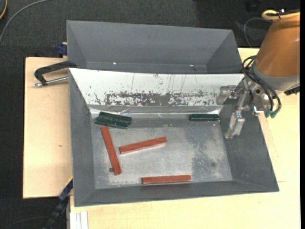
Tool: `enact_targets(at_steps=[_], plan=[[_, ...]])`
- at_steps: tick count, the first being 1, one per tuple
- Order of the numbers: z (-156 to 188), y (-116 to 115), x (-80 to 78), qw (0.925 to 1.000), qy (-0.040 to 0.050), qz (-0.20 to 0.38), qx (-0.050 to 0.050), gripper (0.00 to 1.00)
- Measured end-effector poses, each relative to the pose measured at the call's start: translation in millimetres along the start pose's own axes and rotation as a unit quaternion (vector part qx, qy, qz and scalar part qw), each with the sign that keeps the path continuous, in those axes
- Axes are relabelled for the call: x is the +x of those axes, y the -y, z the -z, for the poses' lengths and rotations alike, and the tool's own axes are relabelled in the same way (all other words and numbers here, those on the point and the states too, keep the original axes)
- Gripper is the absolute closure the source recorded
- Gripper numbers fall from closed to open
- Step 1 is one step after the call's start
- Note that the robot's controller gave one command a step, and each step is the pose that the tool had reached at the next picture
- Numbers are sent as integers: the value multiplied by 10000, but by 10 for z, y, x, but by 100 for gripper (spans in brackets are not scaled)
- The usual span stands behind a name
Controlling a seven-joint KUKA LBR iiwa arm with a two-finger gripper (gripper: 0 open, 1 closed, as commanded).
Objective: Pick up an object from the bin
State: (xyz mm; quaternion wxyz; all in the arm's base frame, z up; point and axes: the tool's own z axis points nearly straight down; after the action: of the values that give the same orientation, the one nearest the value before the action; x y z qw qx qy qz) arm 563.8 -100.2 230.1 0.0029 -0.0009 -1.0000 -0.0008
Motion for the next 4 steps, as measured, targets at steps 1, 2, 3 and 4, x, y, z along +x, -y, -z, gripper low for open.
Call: enact_targets(at_steps=[1,2,3,4], plan=[[-1644,-668,167,9991,-9,-412,-10,0],[-1590,-1425,-238,9991,76,-426,-24,0],[-1599,-1361,-221,9989,52,-461,1,100],[-1599,-1361,-220,9989,51,-462,3,0]])
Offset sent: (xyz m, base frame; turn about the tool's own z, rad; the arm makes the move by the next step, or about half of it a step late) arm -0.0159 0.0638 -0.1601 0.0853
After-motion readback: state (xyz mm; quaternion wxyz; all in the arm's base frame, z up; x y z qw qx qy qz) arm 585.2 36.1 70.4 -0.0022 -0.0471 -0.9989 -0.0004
